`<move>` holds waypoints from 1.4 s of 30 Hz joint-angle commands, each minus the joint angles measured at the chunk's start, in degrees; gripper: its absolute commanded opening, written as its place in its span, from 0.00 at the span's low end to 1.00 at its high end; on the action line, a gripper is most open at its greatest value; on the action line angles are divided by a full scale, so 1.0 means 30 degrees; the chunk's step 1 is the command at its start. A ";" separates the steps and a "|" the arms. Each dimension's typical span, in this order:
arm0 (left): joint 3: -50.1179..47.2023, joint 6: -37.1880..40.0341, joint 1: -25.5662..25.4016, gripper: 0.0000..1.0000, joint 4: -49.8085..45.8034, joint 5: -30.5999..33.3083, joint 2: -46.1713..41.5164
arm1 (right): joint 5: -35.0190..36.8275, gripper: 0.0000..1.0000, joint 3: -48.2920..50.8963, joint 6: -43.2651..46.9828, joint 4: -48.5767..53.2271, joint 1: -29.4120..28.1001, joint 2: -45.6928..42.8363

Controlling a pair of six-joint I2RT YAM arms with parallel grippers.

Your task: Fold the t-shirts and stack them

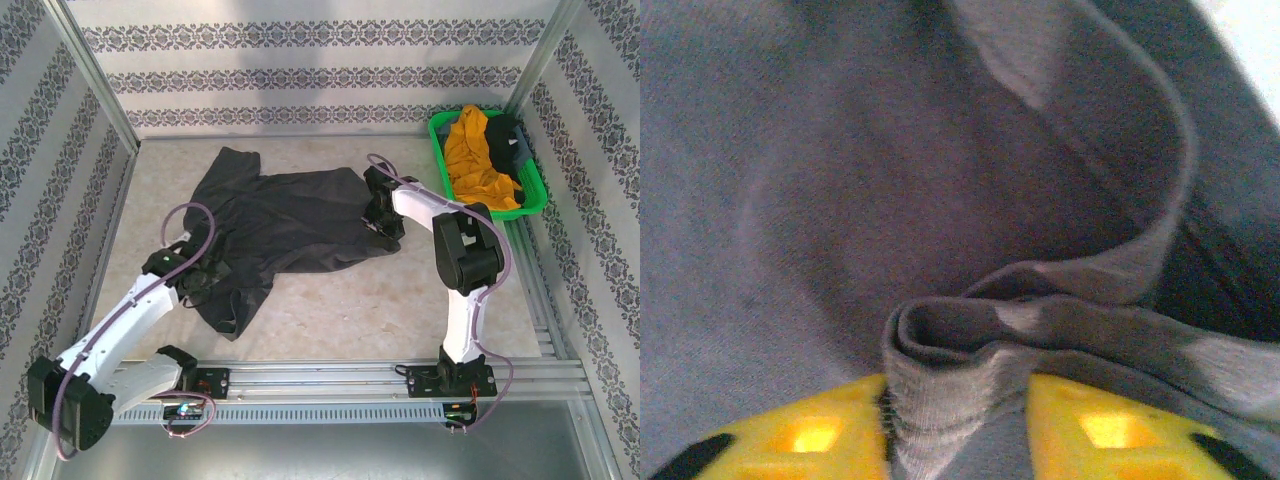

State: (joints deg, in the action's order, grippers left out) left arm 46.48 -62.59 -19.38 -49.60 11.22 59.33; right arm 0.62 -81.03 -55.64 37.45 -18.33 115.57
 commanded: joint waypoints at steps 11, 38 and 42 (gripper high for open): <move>-0.1344 0.2907 0.6330 0.59 0.5612 -0.4323 0.7989 | 0.1439 0.00 0.1388 0.2069 0.0504 0.0977 -0.5587; 0.0810 0.4075 0.7587 0.55 0.5759 -0.3066 1.0597 | -0.2374 0.10 -0.3554 0.3360 0.2068 0.2616 0.1358; 0.0958 0.4300 0.7601 0.59 0.5263 -0.3272 0.9471 | -0.2750 0.35 -0.3238 0.3484 0.1661 0.2901 0.0563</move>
State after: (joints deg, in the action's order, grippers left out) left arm 48.69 -51.11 2.39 -32.53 0.21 90.06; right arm -7.16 -90.28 -45.08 41.06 -9.96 119.15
